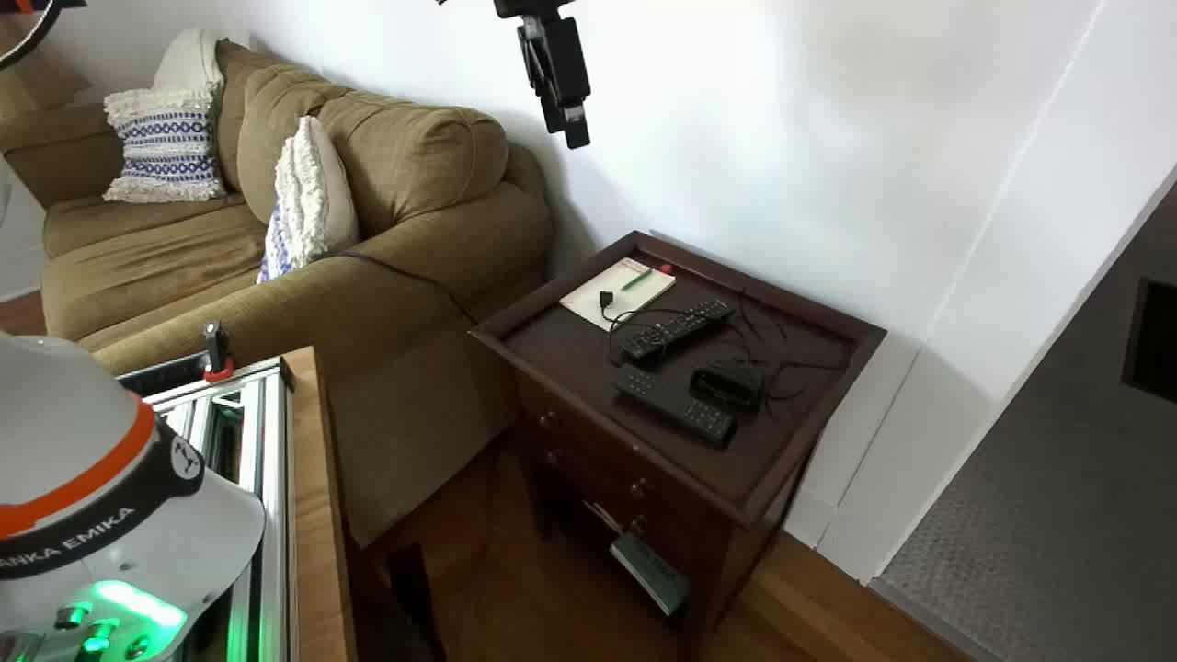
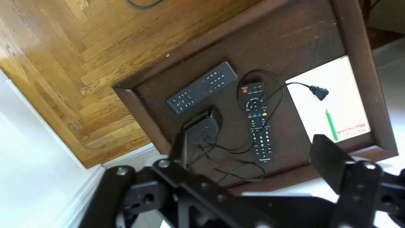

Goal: Press a button on the remote control

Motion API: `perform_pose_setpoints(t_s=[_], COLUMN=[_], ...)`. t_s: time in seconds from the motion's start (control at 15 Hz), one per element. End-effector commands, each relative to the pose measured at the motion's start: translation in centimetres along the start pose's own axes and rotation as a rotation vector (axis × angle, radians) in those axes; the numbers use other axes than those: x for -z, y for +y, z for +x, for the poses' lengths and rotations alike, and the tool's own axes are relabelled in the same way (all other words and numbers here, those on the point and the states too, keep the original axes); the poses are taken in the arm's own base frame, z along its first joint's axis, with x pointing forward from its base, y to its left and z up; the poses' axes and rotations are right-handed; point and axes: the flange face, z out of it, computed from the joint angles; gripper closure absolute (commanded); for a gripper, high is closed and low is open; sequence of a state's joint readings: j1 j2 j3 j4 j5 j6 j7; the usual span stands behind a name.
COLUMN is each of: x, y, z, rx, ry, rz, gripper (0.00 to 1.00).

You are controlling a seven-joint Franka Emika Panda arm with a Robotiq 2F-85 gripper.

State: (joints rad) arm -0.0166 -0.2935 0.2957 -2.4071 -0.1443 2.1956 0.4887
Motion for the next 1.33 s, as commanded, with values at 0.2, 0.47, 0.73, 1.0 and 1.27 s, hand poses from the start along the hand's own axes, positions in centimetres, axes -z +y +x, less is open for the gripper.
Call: perform_pose_setpoints(t_s=[0.2,0.47,0.73,1.0,1.27], x=[0.0,0.0,-1.7,-4.9,-8.8], y=[0.0,0.0,1.7,5.0,6.6], z=[0.0,0.0,1.4,3.5,5.5], rx=[0.000,0.000,-0.039,-0.091,-0.112], ry=[-0.001,-0.001,-0.030,-0.047,-0.052], rz=[0.000,0.000,0.046,0.115,0.159], gripper=[0.00,0.00,0.00,0.00,0.00])
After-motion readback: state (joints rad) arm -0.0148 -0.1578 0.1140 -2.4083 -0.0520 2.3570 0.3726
